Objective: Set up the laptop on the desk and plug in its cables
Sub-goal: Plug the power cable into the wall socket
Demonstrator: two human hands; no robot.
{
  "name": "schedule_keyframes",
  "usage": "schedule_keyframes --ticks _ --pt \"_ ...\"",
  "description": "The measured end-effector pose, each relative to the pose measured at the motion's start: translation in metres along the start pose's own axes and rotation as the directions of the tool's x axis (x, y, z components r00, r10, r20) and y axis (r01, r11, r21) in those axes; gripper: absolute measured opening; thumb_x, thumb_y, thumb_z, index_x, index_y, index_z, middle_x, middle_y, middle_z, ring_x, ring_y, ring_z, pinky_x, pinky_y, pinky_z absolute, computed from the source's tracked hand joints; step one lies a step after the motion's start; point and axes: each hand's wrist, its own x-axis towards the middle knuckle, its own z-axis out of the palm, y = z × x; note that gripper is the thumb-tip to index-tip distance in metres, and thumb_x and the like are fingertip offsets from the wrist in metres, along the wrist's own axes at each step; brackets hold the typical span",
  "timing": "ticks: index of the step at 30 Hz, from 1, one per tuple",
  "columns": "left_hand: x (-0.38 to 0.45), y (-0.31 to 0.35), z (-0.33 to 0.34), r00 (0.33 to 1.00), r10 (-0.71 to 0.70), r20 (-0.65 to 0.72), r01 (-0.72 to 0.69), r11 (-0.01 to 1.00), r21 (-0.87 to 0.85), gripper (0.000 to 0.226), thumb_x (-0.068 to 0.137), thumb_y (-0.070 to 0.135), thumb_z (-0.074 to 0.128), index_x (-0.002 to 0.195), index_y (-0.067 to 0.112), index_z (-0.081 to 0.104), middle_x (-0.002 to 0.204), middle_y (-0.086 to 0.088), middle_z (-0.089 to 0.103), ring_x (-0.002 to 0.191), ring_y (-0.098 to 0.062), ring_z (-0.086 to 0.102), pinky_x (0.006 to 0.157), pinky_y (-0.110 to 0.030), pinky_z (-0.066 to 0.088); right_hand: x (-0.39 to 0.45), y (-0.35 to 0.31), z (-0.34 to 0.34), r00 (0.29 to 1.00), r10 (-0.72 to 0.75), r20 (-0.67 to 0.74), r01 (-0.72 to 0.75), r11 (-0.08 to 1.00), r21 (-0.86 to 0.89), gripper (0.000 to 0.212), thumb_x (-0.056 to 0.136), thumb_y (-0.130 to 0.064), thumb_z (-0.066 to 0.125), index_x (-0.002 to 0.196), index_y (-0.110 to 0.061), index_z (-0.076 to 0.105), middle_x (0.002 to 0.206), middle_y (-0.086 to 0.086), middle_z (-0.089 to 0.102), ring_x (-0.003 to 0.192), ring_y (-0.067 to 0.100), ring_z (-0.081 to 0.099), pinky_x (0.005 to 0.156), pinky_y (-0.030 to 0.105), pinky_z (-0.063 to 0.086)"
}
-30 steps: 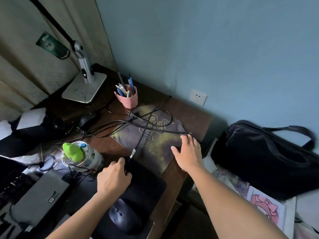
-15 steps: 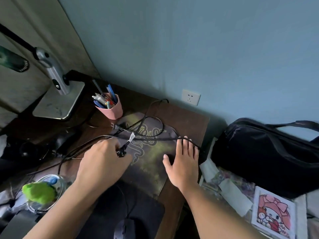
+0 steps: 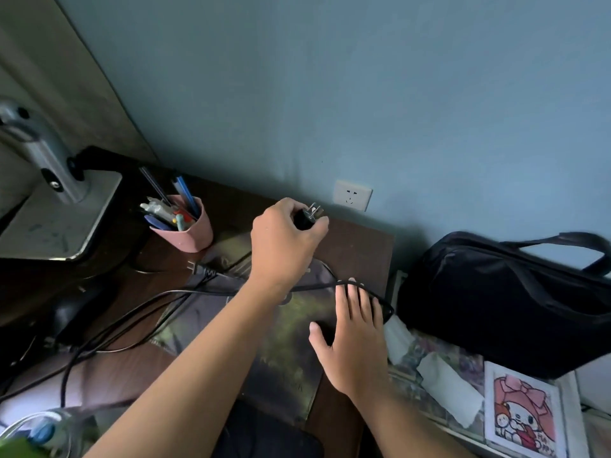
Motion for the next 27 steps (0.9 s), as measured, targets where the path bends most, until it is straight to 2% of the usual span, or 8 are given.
schedule_keyframes --ticks 4,9,14,17,19,22,25,27 --pt "0.029 0.000 0.045 0.994 -0.061 0.091 0.067 0.996 -0.065 0.030 0.072 0.041 0.073 0.076 0.013 0.067 0.056 -0.003 0.067 0.053 -0.022 0.068 0.064 -0.040 0.058 -0.003 -0.001 0.000 1.000 0.019 0.006 -0.019 0.999 0.028 0.078 0.085 -0.060 0.047 0.149 -0.015 0.039 0.156 0.004 0.038 0.144 0.025 0.031 0.119 0.044 0.016" --pt "0.079 -0.002 0.104 0.934 -0.262 0.242 0.320 0.915 -0.244 0.014 0.076 0.017 0.076 0.069 0.008 0.067 0.062 -0.014 0.071 0.056 -0.024 0.073 0.069 -0.046 0.062 0.012 0.001 0.008 0.998 0.006 -0.063 0.001 0.994 0.105 0.085 0.073 -0.058 0.059 0.143 -0.011 0.048 0.153 0.007 0.042 0.141 0.028 0.039 0.115 0.045 0.025" --pt "0.108 -0.013 0.151 0.904 -0.323 0.280 0.348 0.936 -0.045 0.032 0.063 0.031 0.069 0.062 -0.001 0.066 0.065 -0.021 0.071 0.067 -0.034 0.072 0.071 -0.045 0.061 0.015 0.006 0.012 0.996 0.016 -0.088 -0.006 0.993 0.115 0.088 0.066 -0.058 0.062 0.140 -0.010 0.053 0.152 0.008 0.044 0.139 0.028 0.043 0.112 0.048 0.028" --pt "0.120 -0.016 0.165 0.850 -0.432 0.301 0.458 0.889 -0.016 0.023 0.071 0.018 0.076 0.063 0.005 0.058 0.068 -0.017 0.069 0.064 -0.031 0.072 0.071 -0.037 0.060 0.017 0.007 0.013 0.997 0.028 -0.069 -0.021 0.994 0.104 0.090 0.062 -0.059 0.062 0.138 -0.011 0.055 0.151 0.008 0.046 0.137 0.028 0.046 0.110 0.047 0.028" --pt "0.128 -0.019 0.174 0.820 -0.470 0.328 0.496 0.868 0.004 0.013 0.072 0.008 0.076 0.074 0.003 0.064 0.072 -0.012 0.071 0.063 -0.029 0.073 0.073 -0.039 0.062 0.018 0.009 0.012 0.997 0.032 -0.064 -0.025 0.994 0.106 0.092 0.060 -0.060 0.062 0.137 -0.011 0.057 0.150 0.009 0.047 0.137 0.029 0.047 0.109 0.047 0.029" --pt "0.136 -0.018 0.179 0.824 -0.466 0.322 0.453 0.884 0.119 0.019 0.073 0.011 0.073 0.089 0.001 0.069 0.083 -0.009 0.073 0.071 -0.028 0.072 0.073 -0.034 0.060 0.021 0.010 0.013 0.998 0.032 -0.056 -0.026 0.993 0.115 0.093 0.056 -0.060 0.063 0.134 -0.009 0.059 0.149 0.010 0.048 0.136 0.030 0.048 0.108 0.047 0.030" --pt "0.133 -0.015 0.178 0.896 -0.356 0.267 0.228 0.882 0.412 0.022 0.079 0.038 0.066 0.088 0.018 0.067 0.082 -0.002 0.067 0.085 -0.028 0.063 0.083 -0.036 0.037 0.023 0.013 0.016 0.997 0.034 -0.070 -0.024 0.990 0.136 0.094 0.054 -0.060 0.063 0.131 -0.008 0.060 0.147 0.011 0.051 0.134 0.030 0.049 0.106 0.047 0.031" --pt "0.127 -0.018 0.179 0.905 -0.322 0.279 0.138 0.841 0.523 0.023 0.083 0.044 0.060 0.086 0.021 0.062 0.085 -0.002 0.067 0.091 -0.026 0.063 0.090 -0.038 0.030 0.023 0.015 0.021 0.991 0.041 -0.128 -0.019 0.986 0.168 0.092 0.053 -0.058 0.066 0.130 -0.008 0.057 0.144 0.012 0.053 0.133 0.029 0.047 0.106 0.045 0.032"
